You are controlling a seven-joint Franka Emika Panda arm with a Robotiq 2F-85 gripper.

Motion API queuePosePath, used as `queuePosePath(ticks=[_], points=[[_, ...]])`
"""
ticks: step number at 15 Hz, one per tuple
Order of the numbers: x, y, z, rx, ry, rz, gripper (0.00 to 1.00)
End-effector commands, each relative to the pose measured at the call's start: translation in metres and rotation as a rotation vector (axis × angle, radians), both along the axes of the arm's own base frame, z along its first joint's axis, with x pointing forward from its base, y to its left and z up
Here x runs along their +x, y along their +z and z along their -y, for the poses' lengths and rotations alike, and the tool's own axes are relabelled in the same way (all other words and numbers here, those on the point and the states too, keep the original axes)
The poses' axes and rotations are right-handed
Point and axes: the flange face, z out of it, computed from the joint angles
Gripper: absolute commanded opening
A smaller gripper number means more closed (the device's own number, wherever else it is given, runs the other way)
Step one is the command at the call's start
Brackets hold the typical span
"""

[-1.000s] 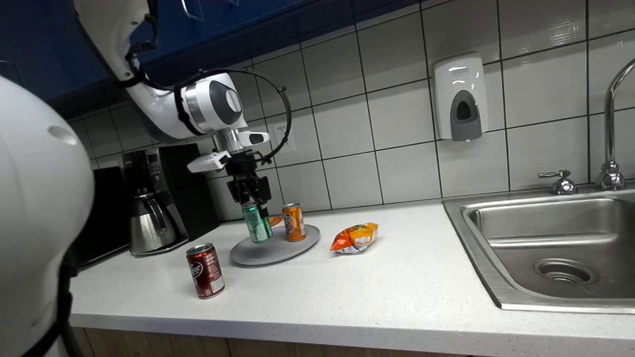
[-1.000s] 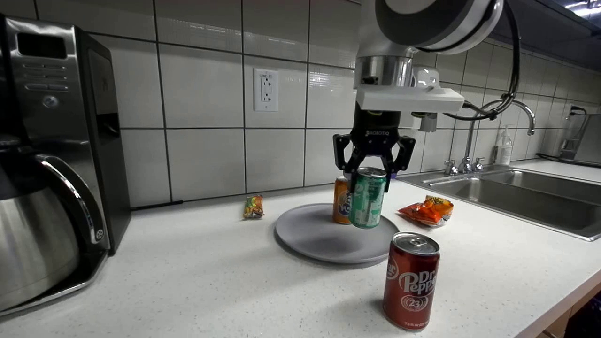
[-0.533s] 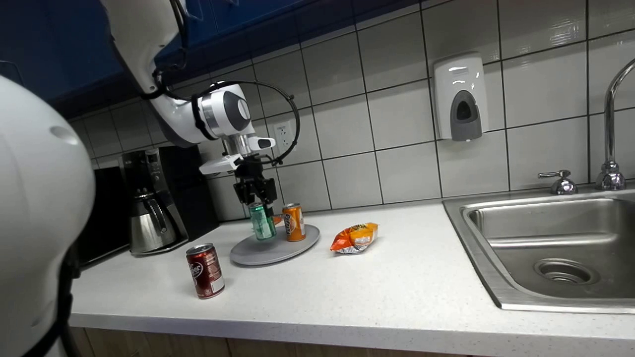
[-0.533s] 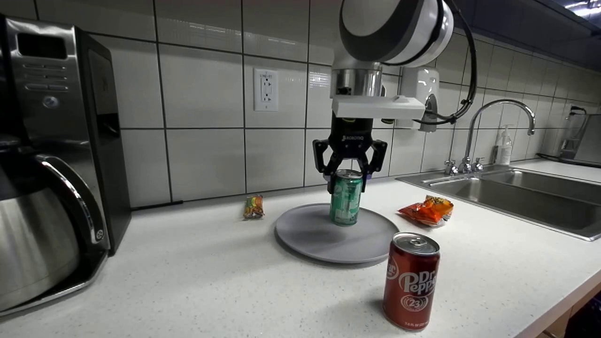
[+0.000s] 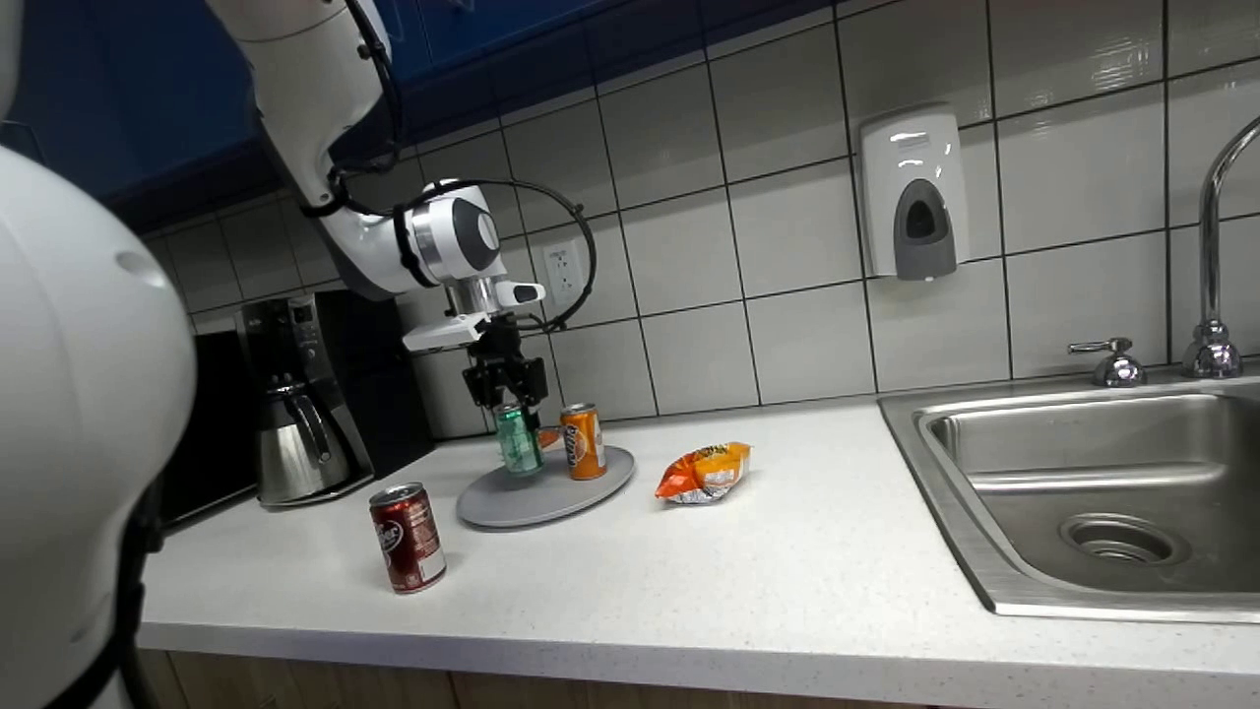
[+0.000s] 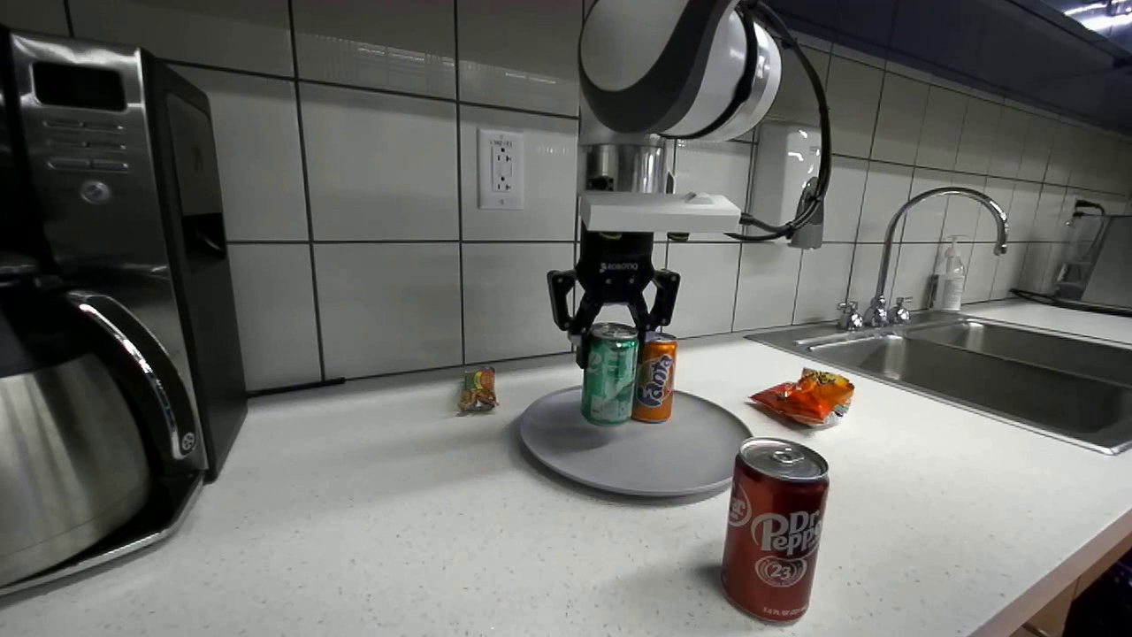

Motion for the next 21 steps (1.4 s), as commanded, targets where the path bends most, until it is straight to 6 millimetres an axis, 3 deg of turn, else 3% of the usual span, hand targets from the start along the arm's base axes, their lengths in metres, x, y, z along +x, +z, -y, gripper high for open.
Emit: queuePosePath(ticks=[1, 8, 9, 10, 12, 21], points=[[0.017, 0.003, -0.008, -0.004, 0.036, -0.016, 0.38], [0.029, -0.007, -0.016, -0.005, 0.047, -0.014, 0.38], [0.030, -0.007, -0.017, -0.008, 0.048, -0.012, 0.73], [0.030, -0.007, -0.018, -0.008, 0.048, -0.011, 0.89], [0.030, -0.002, -0.020, -0.007, 0.047, -0.002, 0.99], [0.008, 0.010, -0.028, 0.015, 0.041, 0.017, 1.00]])
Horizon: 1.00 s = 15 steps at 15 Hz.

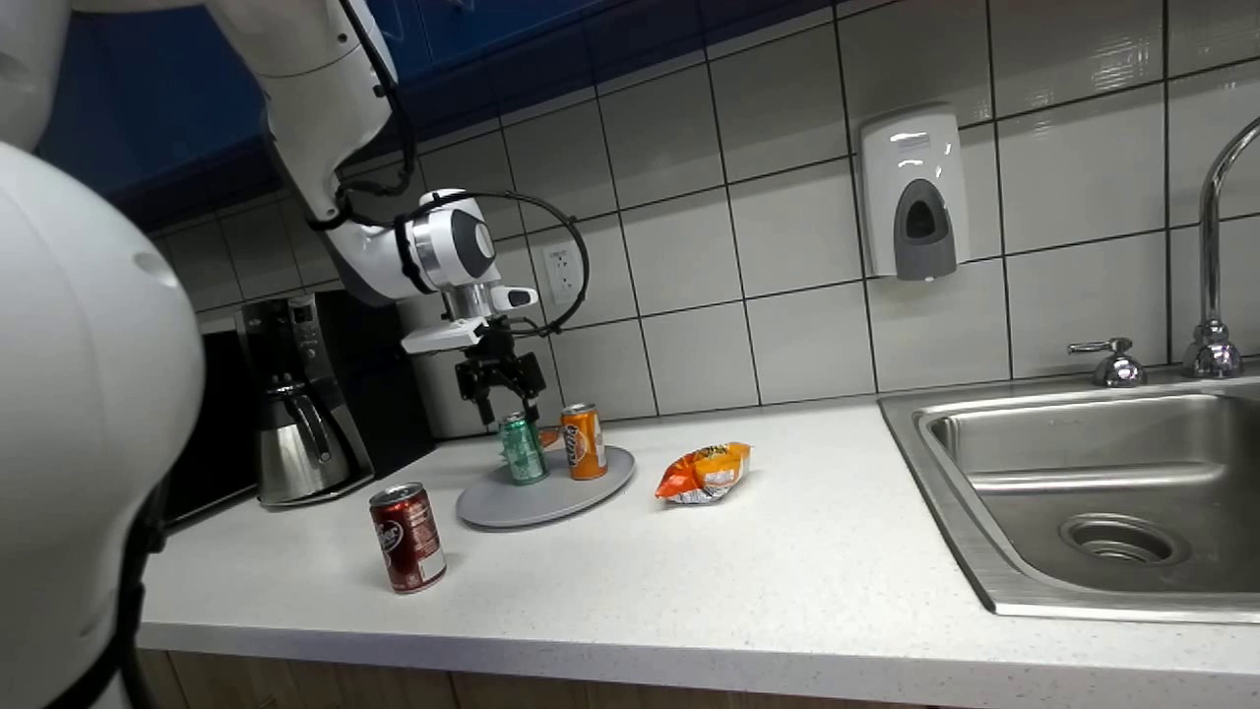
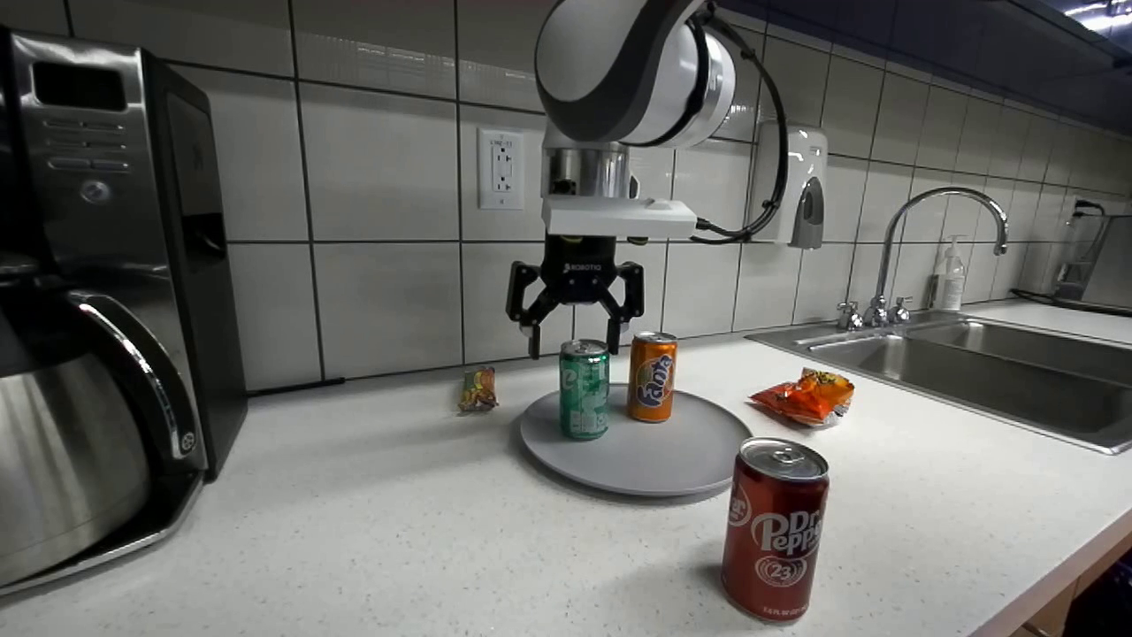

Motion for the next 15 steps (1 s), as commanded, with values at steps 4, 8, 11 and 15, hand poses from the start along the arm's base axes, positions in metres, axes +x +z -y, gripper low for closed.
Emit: queuePosePath(ticks=[4, 8, 11, 15], points=[[-0.037, 0.017, 0.003, 0.002, -0.011, -0.011, 1.00], [-0.060, 0.020, 0.007, -0.004, -0.012, -0.027, 1.00], [-0.078, 0.017, 0.007, -0.002, -0.009, -0.051, 1.00], [-0.098, 0.014, 0.008, 0.003, -0.014, -0.073, 1.00]])
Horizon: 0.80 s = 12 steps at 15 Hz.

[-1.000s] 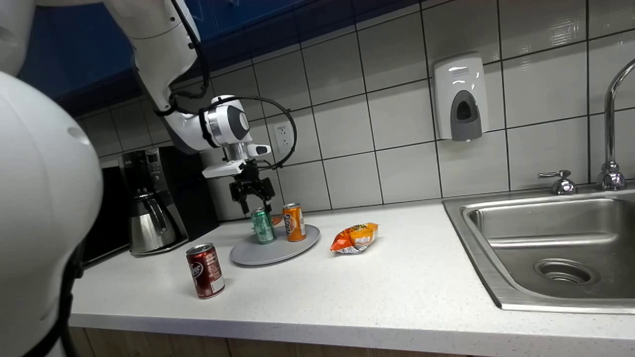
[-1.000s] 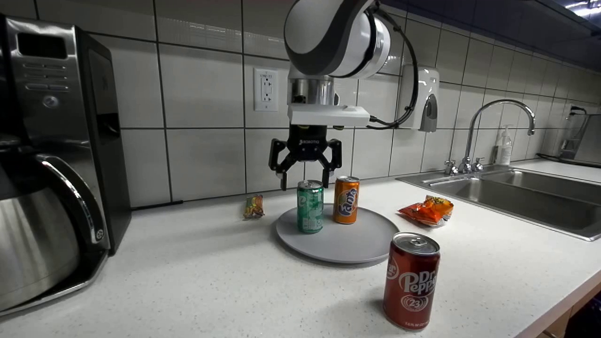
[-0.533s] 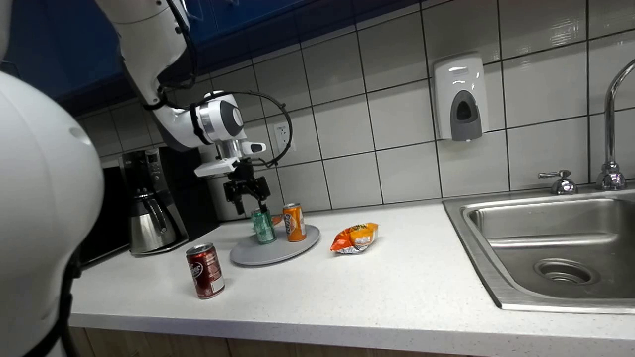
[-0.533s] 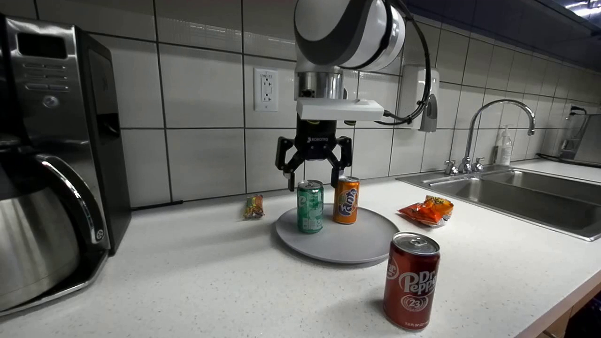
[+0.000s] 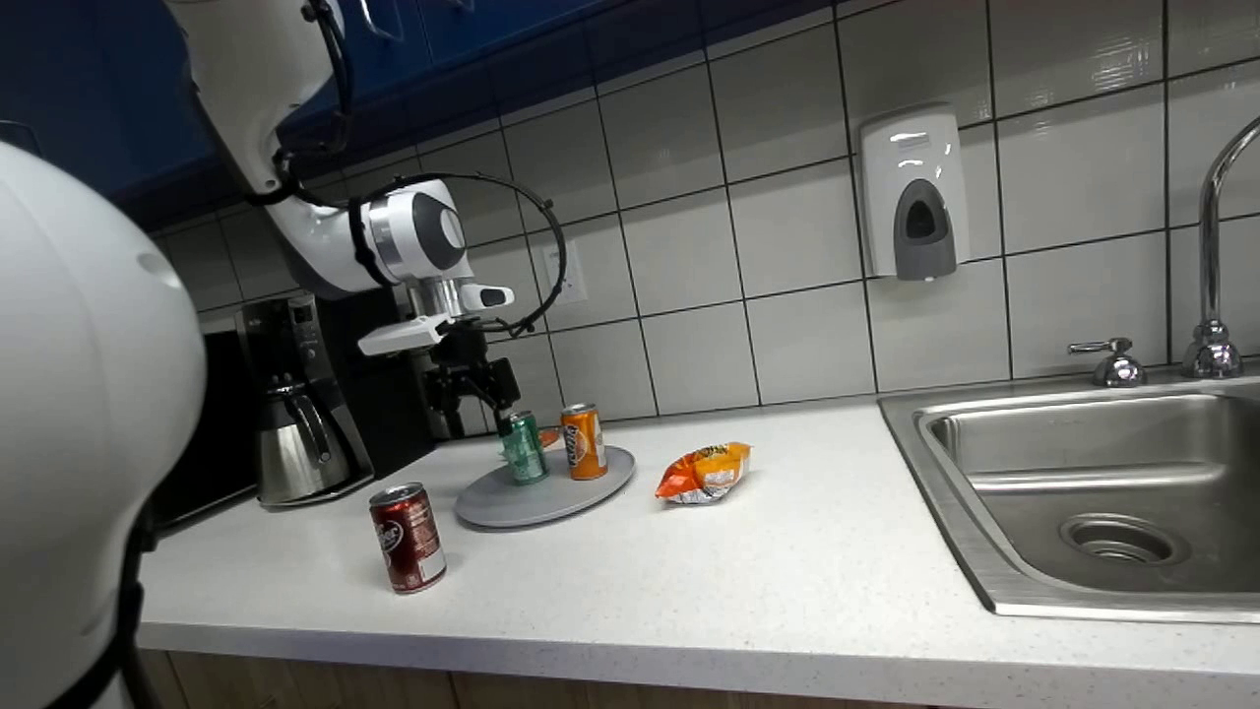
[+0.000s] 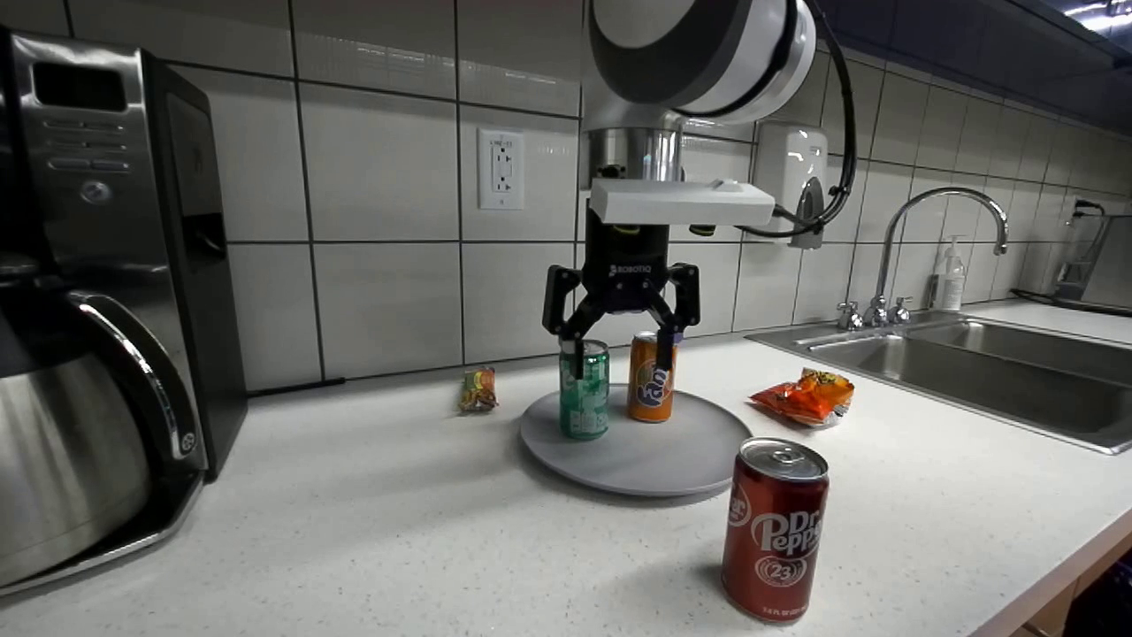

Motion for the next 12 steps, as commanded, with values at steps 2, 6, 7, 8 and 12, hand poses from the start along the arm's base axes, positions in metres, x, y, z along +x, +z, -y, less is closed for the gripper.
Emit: queuePosePath(ticks=[2, 6, 7, 8, 12], points=[[-0.031, 0.006, 0.002, 0.009, -0.021, -0.012, 1.00], [-0.046, 0.003, 0.001, 0.005, -0.021, -0.023, 1.00], [-0.050, 0.001, 0.000, 0.004, -0.022, -0.026, 1.00], [-0.054, -0.001, -0.001, 0.003, -0.023, -0.029, 1.00], [-0.069, -0.009, -0.003, -0.003, -0.033, -0.034, 1.00]])
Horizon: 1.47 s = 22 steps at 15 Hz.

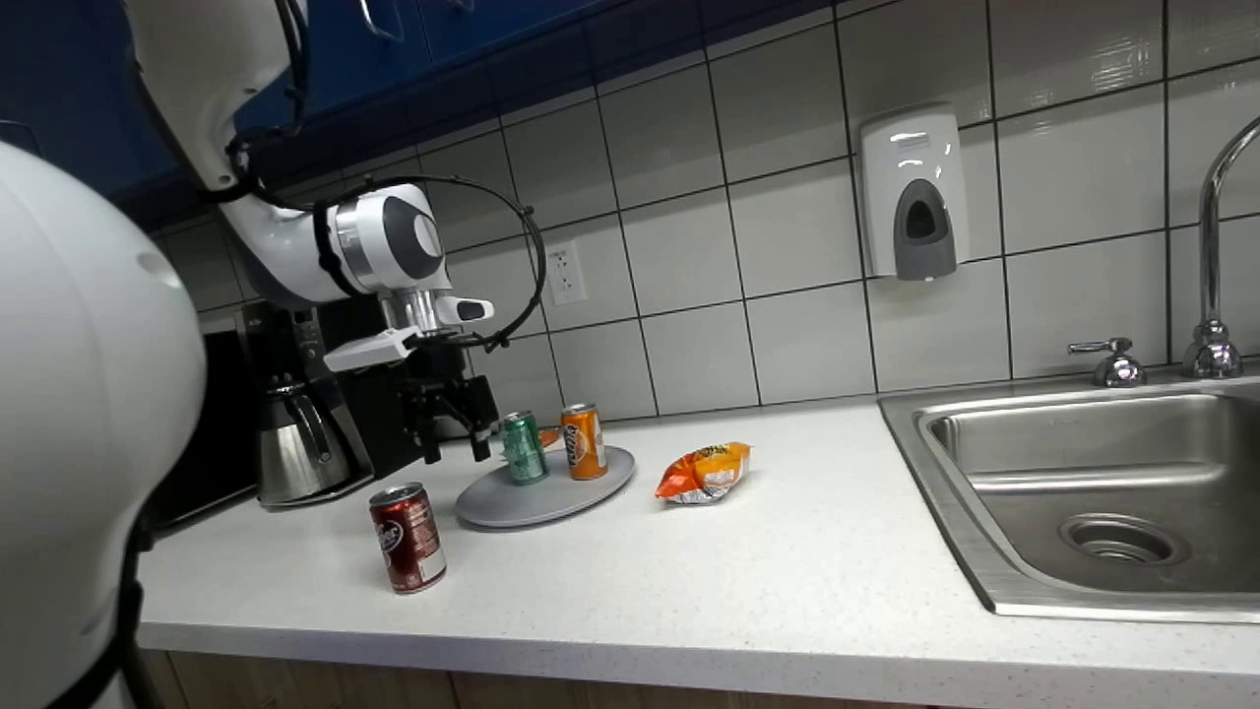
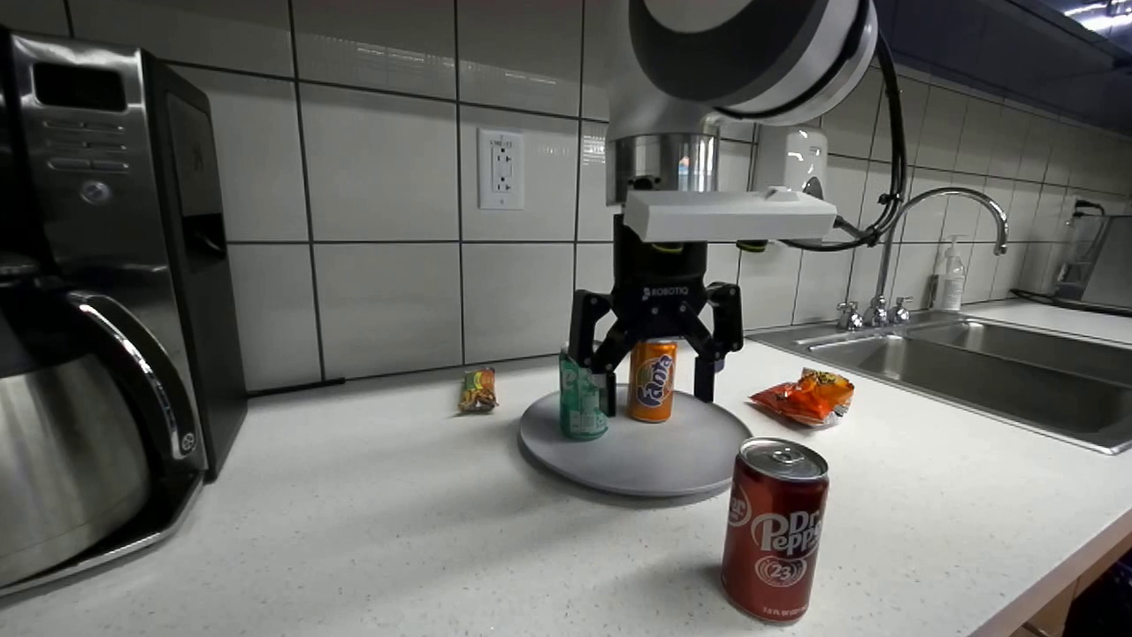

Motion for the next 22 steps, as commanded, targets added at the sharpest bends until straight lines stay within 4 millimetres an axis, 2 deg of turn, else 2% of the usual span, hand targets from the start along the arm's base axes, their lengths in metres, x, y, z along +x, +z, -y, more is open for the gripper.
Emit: queuePosePath(ticks=[1, 9, 22], points=[[-0.022, 0.001, -0.001, 0.008, -0.030, 0.011, 1.00], [-0.050, -0.010, 0.001, 0.008, -0.064, 0.017, 1.00], [-0.092, -0.008, 0.012, 0.033, -0.114, 0.023, 1.00]])
